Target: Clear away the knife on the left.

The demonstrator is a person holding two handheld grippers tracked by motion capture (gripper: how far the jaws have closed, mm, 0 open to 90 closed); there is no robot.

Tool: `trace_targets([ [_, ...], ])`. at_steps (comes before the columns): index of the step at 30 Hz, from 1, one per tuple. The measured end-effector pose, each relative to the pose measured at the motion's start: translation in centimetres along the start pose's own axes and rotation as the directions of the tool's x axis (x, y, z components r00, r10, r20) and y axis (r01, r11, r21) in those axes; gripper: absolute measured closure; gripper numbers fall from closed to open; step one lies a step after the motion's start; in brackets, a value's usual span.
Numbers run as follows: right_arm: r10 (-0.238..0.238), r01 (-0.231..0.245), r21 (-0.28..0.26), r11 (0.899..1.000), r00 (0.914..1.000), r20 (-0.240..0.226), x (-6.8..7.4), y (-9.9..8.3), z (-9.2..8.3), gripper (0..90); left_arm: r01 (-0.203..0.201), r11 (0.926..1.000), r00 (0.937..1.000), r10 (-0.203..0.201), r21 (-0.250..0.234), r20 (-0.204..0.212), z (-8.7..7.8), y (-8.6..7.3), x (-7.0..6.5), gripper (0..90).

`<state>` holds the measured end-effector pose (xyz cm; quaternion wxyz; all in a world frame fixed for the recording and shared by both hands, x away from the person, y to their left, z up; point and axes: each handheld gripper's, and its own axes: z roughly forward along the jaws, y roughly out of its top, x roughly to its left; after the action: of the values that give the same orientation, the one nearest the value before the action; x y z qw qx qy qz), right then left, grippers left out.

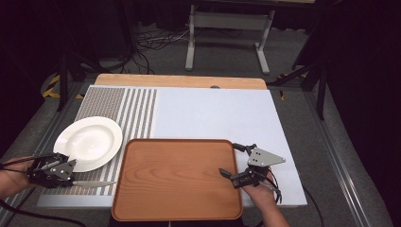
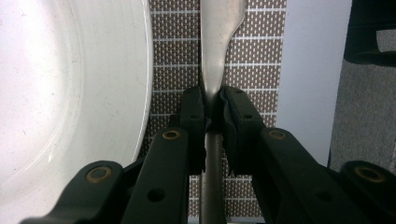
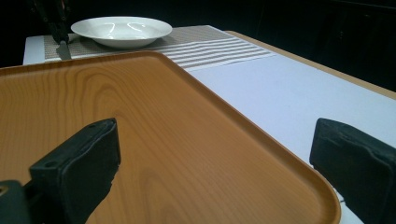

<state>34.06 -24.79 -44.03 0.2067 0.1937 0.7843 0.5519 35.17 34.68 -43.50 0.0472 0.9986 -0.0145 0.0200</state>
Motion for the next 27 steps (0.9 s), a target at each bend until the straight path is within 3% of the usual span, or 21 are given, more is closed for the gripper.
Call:
trace_targets([
  [13, 0.004, -0.004, -0.017, 1.0, 1.0, 0.002, -0.1, 0.1, -0.3, 2.4, 0.024, 0.9997, 0.9996, -0.024, 0.005, -0.017, -0.4, 0.0, -0.1, 79.9],
  [21, 0.007, -0.007, -0.025, 1.0, 0.9999, 0.012, -0.2, 0.1, -0.4, 2.4, 0.058, 0.9956, 0.9975, -0.06, -0.074, -0.036, -2.2, 0.0, -0.4, 80.2],
  [27, 0.008, -0.008, -0.027, 1.0, 0.9999, 0.011, -0.2, 0.1, -0.4, 2.4, 0.054, 0.9918, 0.9968, -0.06, -0.115, -0.052, -3.5, 0.7, -0.5, 80.2],
])
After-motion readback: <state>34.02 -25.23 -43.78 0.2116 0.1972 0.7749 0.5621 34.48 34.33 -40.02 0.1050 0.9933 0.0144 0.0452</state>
